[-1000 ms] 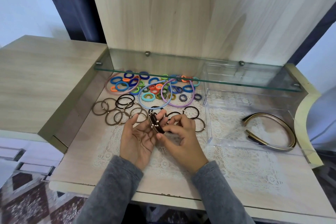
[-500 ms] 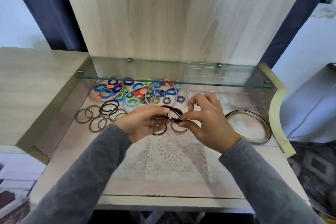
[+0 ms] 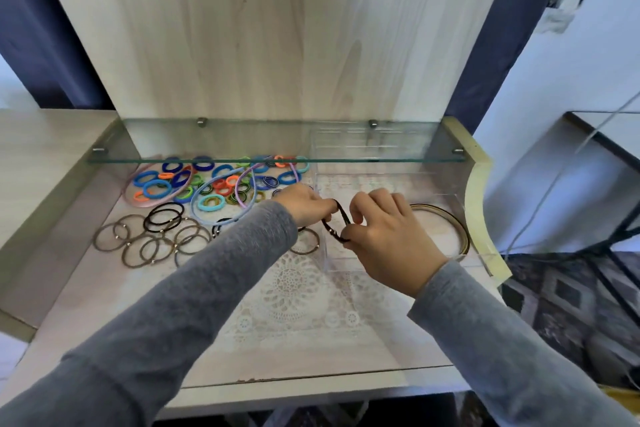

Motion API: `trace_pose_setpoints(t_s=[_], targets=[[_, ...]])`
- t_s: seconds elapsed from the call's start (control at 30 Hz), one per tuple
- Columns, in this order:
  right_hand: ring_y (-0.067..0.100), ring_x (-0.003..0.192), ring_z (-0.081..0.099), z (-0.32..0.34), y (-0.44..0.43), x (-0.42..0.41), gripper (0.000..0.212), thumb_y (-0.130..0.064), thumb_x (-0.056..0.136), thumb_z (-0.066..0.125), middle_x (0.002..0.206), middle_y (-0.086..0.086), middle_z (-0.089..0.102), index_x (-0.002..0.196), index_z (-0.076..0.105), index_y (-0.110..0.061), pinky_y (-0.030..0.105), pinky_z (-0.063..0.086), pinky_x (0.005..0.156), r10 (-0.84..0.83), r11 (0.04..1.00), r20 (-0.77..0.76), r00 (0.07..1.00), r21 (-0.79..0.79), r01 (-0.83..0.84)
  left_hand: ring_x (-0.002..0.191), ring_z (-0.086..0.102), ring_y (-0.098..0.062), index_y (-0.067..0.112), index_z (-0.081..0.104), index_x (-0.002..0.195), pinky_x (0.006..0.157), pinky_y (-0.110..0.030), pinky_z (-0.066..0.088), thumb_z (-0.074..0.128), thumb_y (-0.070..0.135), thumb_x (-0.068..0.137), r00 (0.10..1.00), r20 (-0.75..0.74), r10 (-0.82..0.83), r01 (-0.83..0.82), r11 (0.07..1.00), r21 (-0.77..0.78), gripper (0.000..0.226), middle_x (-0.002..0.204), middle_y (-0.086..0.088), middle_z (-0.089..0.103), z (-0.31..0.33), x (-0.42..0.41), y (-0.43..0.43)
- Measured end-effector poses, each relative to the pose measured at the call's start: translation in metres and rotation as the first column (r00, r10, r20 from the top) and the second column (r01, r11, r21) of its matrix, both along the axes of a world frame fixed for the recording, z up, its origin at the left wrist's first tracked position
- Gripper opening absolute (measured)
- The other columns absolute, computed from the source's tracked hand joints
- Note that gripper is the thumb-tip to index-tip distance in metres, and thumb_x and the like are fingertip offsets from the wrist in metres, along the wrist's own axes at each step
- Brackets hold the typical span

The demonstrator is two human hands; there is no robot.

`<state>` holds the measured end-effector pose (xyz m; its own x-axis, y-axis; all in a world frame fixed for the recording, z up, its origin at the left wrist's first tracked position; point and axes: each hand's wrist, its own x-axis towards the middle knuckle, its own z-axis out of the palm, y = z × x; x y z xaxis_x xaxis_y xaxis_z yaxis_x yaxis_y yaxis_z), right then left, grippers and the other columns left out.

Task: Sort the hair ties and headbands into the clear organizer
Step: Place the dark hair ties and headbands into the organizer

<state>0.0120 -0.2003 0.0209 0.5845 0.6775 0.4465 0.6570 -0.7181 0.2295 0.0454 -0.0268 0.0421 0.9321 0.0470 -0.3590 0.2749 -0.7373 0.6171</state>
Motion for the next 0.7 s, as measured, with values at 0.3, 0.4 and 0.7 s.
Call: trace_pose_setpoints(t_s=[0.3, 0.4, 0.7], targets=[[0.022, 0.080, 0.044, -0.008, -0.003, -0.003, 0.034, -0.045, 0.077, 0.045, 0.081, -0.002, 0.047, 0.073, 0.072, -0.025, 0.035, 0.036, 0.070, -0.048, 0.999, -0.221, 0.974, 0.002, 0.049, 0.069, 0.052, -0.005, 0.030, 0.068, 0.086, 0.055, -0.025, 0.038, 0.067, 0.040, 0.080, 0.990, 0.123, -0.066, 0.043, 0.982, 0.182, 0.012, 0.075, 0.014, 0.054, -0.012, 0.007, -0.008], [0.020, 0.080, 0.042, -0.011, 0.000, -0.002, 0.038, -0.048, 0.079, 0.041, 0.080, -0.003, 0.047, 0.073, 0.073, -0.029, 0.035, 0.035, 0.071, -0.045, 0.998, -0.286, 0.957, 0.025, 0.054, 0.068, 0.055, -0.005, 0.026, 0.065, 0.075, 0.053, -0.024, 0.038, 0.073, 0.030, 0.078, 0.991, 0.117, -0.058, 0.038, 0.986, 0.163, 0.009, 0.074, 0.011, 0.060, -0.014, 0.008, -0.010], [0.022, 0.080, 0.042, -0.018, 0.002, -0.001, 0.048, -0.054, 0.080, 0.033, 0.080, -0.001, 0.048, 0.070, 0.072, -0.027, 0.038, 0.036, 0.072, -0.041, 0.999, -0.341, 0.939, 0.018, 0.050, 0.079, 0.065, -0.014, 0.021, 0.074, 0.073, 0.070, -0.029, 0.054, 0.079, 0.028, 0.071, 0.993, 0.082, -0.082, 0.054, 0.952, 0.303, 0.009, 0.078, 0.005, 0.070, -0.013, 0.011, -0.021]])
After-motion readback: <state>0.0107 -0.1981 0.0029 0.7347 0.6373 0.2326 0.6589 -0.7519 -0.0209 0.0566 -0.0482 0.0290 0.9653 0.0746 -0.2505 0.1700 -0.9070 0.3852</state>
